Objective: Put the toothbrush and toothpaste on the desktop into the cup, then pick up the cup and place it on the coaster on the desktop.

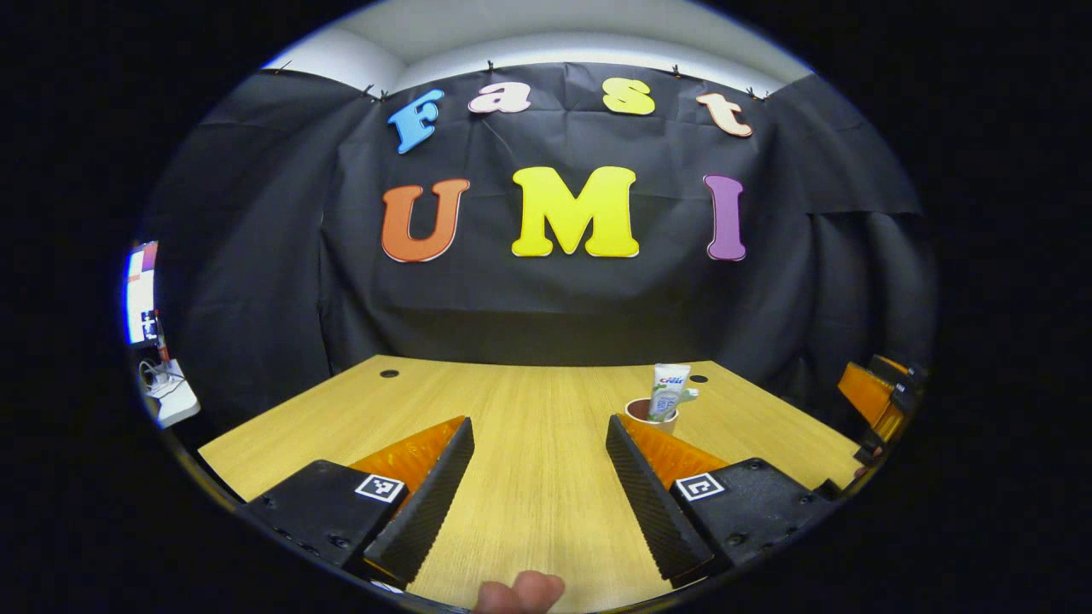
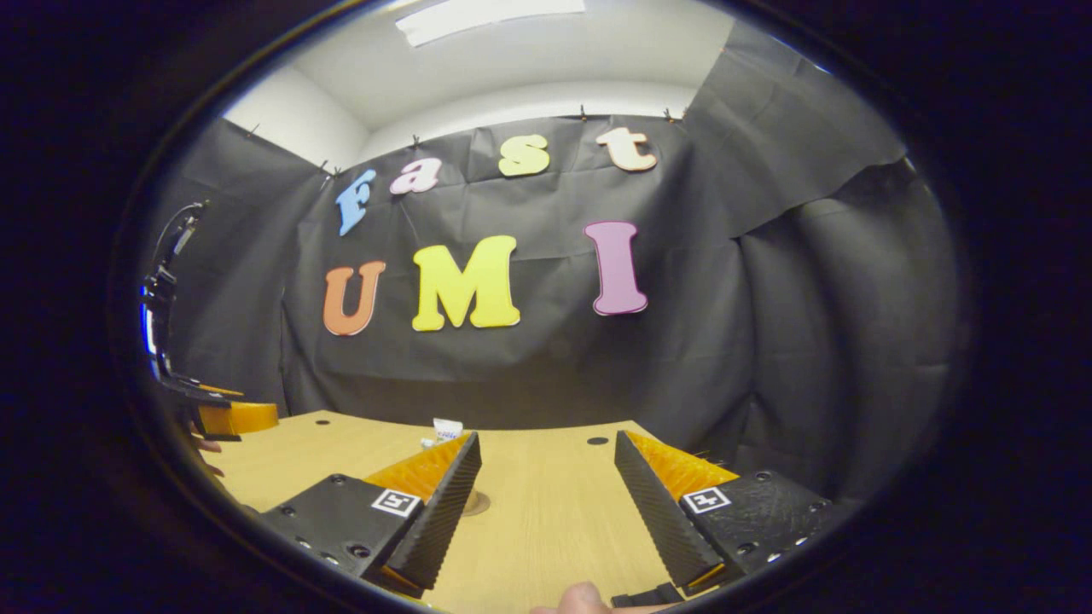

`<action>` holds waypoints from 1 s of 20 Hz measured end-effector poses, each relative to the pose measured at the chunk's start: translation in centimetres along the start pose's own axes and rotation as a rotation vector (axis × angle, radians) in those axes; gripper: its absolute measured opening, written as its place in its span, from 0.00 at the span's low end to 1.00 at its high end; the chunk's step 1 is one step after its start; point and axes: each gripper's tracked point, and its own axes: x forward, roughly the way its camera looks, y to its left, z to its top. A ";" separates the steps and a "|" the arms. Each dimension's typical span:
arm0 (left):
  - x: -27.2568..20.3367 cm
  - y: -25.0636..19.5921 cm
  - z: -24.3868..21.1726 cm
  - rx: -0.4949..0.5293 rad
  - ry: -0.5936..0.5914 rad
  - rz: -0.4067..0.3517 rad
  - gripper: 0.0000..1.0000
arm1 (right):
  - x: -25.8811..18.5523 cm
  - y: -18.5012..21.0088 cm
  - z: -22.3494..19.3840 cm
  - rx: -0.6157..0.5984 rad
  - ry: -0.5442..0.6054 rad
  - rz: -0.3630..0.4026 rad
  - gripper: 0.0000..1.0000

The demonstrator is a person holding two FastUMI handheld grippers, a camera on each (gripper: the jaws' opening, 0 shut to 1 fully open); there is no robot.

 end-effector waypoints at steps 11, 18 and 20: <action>0.9 1.9 0.3 -0.037 -0.125 0.050 0.99 | 0.4 1.0 -0.3 -0.057 -0.049 -0.021 0.95; 2.0 1.1 1.2 -0.018 -0.141 0.048 0.98 | 1.5 1.2 -0.9 -0.038 -0.036 -0.010 0.95; 1.9 0.7 1.5 -0.012 -0.149 0.043 0.99 | 1.6 1.1 -0.9 -0.041 -0.034 -0.009 0.96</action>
